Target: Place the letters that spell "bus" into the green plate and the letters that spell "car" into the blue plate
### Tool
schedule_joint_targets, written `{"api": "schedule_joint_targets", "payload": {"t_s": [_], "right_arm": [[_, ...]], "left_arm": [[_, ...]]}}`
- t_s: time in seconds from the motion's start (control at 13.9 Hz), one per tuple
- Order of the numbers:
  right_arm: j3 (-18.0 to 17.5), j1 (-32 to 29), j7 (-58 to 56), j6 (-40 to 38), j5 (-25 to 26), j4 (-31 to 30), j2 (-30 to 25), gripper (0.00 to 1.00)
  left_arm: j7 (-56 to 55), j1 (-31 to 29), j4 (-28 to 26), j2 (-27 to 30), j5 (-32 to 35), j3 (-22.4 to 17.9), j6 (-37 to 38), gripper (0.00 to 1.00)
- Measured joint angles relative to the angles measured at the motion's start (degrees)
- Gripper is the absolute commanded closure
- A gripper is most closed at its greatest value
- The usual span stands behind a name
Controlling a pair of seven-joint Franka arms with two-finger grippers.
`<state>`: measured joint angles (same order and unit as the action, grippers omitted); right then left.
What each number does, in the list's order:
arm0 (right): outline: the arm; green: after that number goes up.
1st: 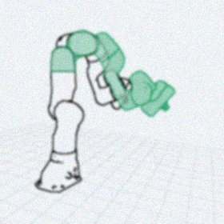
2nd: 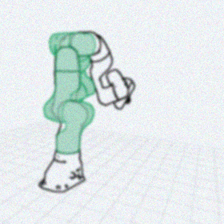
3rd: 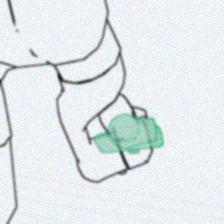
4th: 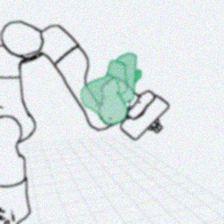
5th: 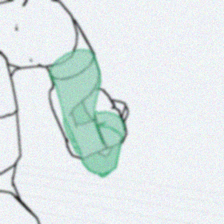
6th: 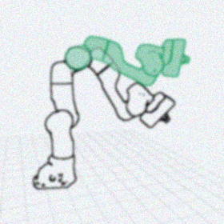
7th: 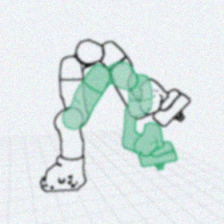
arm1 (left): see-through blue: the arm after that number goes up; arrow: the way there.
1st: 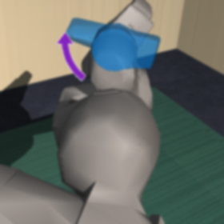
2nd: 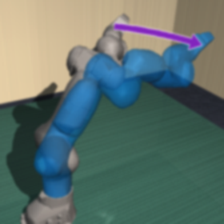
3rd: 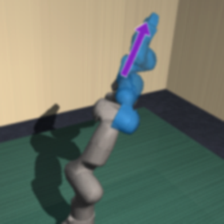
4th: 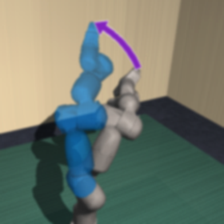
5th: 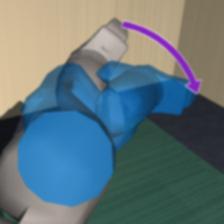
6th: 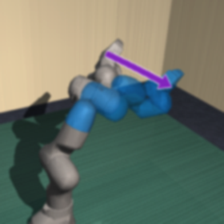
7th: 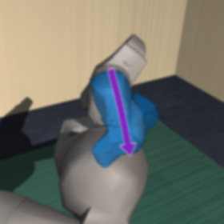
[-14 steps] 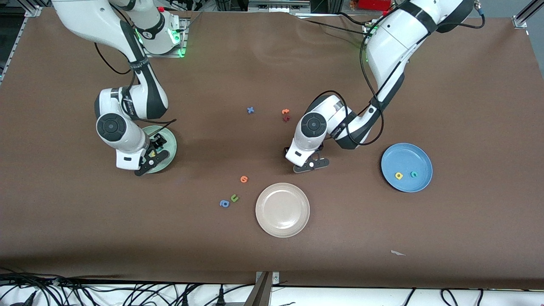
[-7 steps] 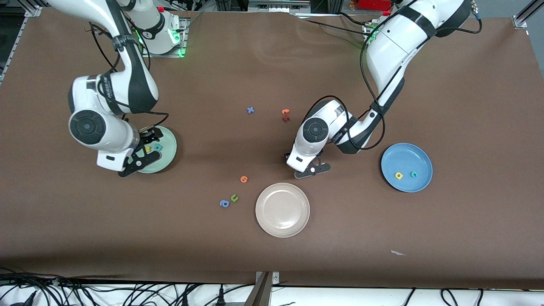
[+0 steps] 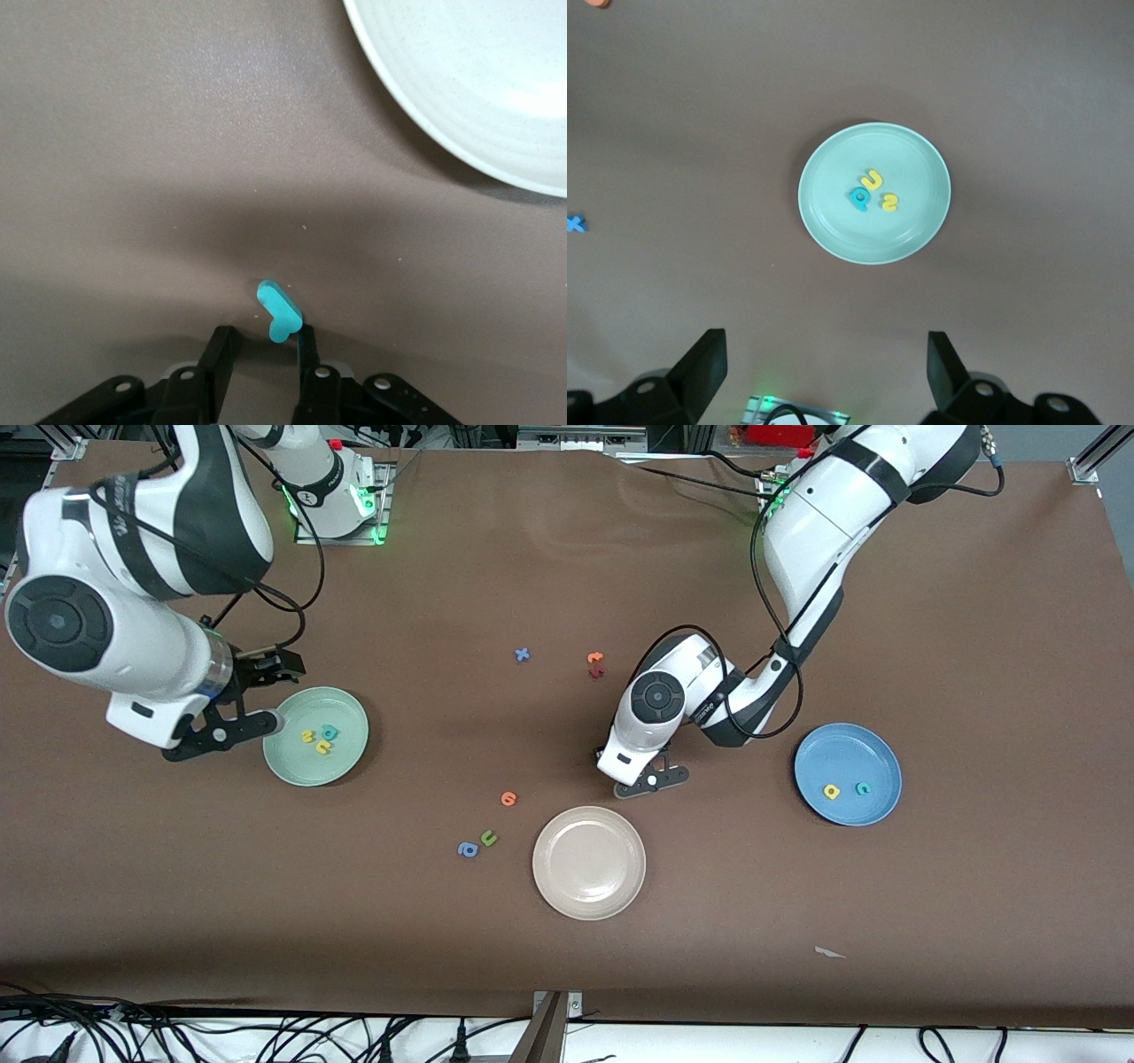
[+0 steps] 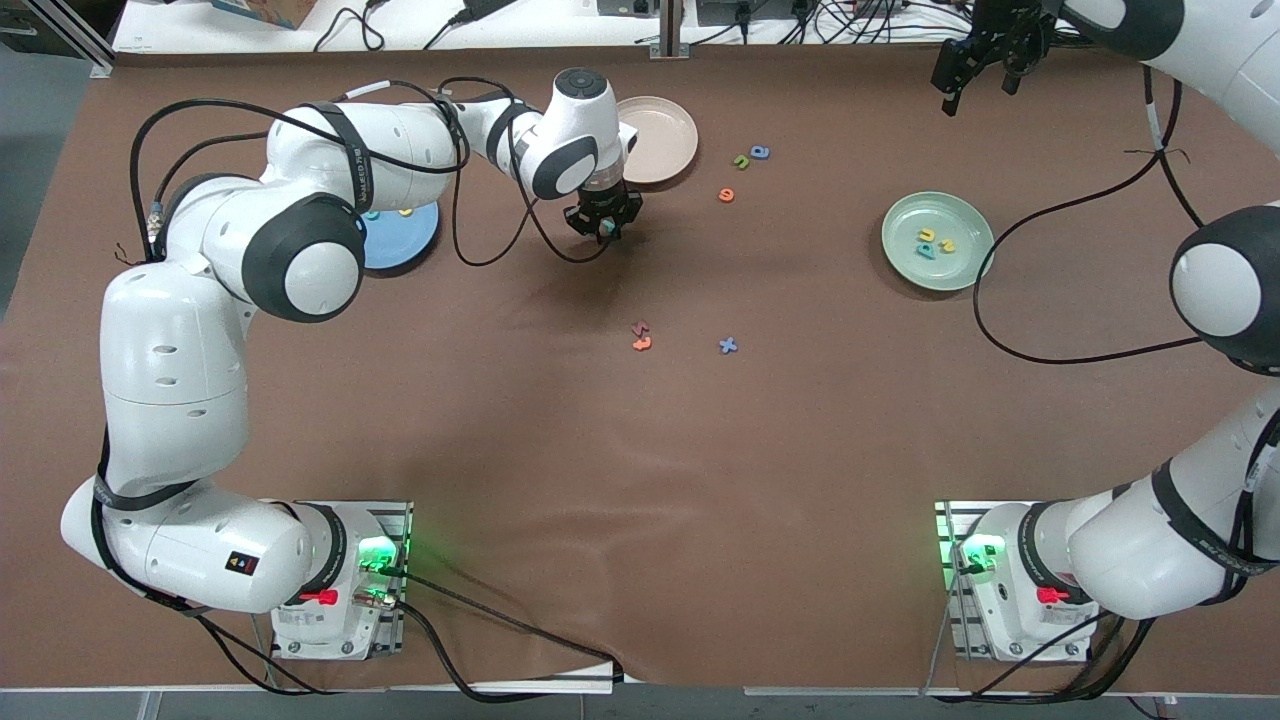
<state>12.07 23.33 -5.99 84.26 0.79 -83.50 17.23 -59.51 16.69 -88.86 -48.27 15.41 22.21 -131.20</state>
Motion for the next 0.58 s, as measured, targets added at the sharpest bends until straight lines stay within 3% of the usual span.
{"api": "schedule_joint_targets", "payload": {"t_s": [0.14, 0.36, 0.58], "right_arm": [[-3.21, -2.29, 6.15, 1.20, -0.03, -2.85, -1.07, 0.00], [-10.18, -9.05, 13.97, 11.14, 0.05, -12.44, -5.80, 0.00], [-11.98, -14.86, 15.08, 14.49, 0.08, -19.69, -14.23, 0.00]], "left_arm": [[-0.03, 0.00, 0.02, 0.01, 0.00, 0.00, 0.08, 0.70], [-0.05, -0.03, 0.07, 0.01, 0.00, -0.01, 0.17, 0.77], [-0.09, -0.06, 0.13, 0.00, 0.00, -0.01, 0.19, 0.80]]}}
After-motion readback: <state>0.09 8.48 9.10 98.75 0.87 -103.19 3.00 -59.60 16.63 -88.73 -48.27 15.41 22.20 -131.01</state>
